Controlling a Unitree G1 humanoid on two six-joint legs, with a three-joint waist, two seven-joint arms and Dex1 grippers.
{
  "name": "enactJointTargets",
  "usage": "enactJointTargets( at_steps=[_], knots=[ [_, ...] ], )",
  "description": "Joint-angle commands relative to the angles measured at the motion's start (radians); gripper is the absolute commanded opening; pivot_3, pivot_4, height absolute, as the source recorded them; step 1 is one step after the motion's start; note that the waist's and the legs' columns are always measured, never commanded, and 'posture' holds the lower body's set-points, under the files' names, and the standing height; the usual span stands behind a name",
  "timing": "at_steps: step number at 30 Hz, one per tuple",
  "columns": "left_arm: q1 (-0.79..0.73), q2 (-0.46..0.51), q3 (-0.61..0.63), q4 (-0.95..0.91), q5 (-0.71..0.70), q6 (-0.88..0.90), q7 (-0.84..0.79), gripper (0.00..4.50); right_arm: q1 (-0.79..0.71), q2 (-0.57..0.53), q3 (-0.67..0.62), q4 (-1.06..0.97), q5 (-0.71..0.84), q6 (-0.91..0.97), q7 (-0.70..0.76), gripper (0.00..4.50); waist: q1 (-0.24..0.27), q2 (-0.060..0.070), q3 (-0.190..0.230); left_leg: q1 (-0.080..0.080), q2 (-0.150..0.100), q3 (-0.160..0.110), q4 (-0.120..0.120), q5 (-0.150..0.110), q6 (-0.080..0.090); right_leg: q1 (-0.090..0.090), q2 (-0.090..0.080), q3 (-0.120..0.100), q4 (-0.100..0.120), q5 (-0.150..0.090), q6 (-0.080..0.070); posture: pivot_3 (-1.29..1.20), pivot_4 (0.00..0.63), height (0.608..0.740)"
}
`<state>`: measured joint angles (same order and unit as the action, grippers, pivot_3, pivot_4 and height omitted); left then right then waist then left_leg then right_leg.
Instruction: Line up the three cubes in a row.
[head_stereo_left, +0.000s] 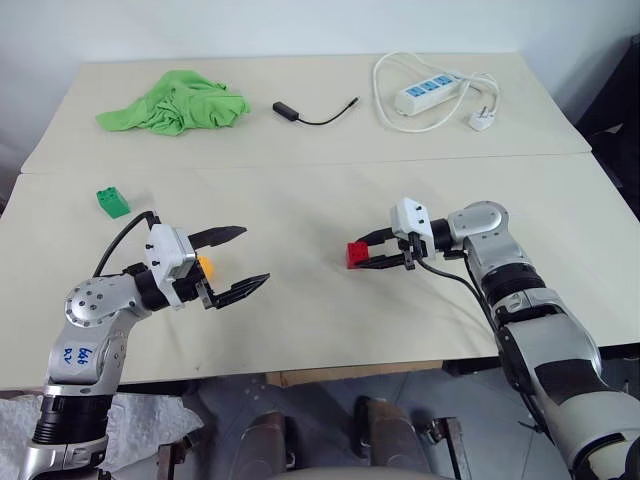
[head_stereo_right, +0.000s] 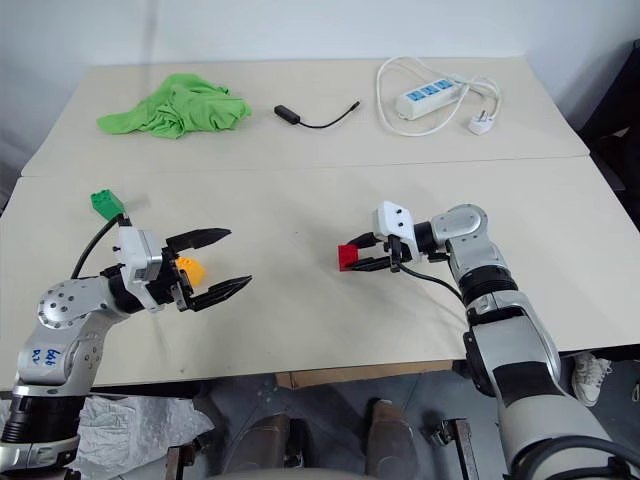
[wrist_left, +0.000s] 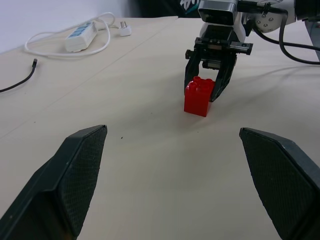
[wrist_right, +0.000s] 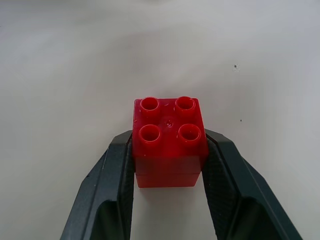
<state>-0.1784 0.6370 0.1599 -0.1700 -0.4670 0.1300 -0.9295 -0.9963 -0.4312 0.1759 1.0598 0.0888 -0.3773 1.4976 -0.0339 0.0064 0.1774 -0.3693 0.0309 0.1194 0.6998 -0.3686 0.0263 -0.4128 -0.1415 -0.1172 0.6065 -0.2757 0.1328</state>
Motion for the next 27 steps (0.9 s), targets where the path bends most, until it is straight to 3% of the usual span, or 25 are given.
enactJointTargets(
  at_steps=[1, 7, 15, 24, 27],
  knots=[
    [-0.004, 0.012, 0.025, -0.032, -0.014, -0.003, -0.002, 4.50, -0.016, -0.031, -0.038, 0.021, 0.008, -0.011, 0.032, 1.53, 0.001, 0.000, 0.000, 0.000, 0.000, 0.000, 0.000, 0.000, 0.000, 0.000, 0.000, 0.000, 0.000, 0.000, 0.000, 0.00, 0.150, 0.740],
    [-0.007, 0.022, 0.026, -0.026, -0.016, -0.007, -0.020, 4.50, -0.026, -0.087, -0.075, 0.069, 0.015, -0.008, 0.094, 1.53, 0.002, 0.000, 0.000, 0.000, 0.000, 0.000, 0.000, 0.000, 0.000, 0.000, 0.000, 0.000, 0.000, 0.000, 0.000, 0.00, 0.150, 0.740],
    [-0.024, 0.027, 0.020, -0.017, -0.019, -0.001, -0.047, 4.50, -0.034, -0.085, -0.075, 0.115, -0.025, 0.011, 0.049, 1.53, -0.002, 0.000, 0.000, 0.000, 0.000, 0.000, 0.000, 0.000, 0.000, 0.000, 0.000, 0.000, 0.000, 0.000, 0.000, 0.00, 0.150, 0.740],
    [0.009, 0.034, 0.078, -0.040, -0.040, 0.013, -0.036, 4.50, -0.045, -0.118, -0.102, 0.092, 0.008, -0.040, 0.105, 4.34, -0.001, 0.000, 0.000, 0.000, 0.000, 0.000, 0.000, 0.000, 0.000, 0.000, 0.000, 0.000, 0.000, 0.000, 0.000, 0.00, 0.150, 0.740],
    [0.086, 0.033, 0.199, -0.025, -0.035, -0.030, 0.004, 4.50, -0.008, -0.164, -0.095, -0.080, 0.233, 0.041, 0.117, 4.43, -0.004, 0.001, 0.001, 0.000, 0.001, 0.000, 0.000, 0.000, 0.000, 0.000, 0.000, 0.001, 0.000, 0.000, 0.000, 0.00, 0.150, 0.740]
  ],
)
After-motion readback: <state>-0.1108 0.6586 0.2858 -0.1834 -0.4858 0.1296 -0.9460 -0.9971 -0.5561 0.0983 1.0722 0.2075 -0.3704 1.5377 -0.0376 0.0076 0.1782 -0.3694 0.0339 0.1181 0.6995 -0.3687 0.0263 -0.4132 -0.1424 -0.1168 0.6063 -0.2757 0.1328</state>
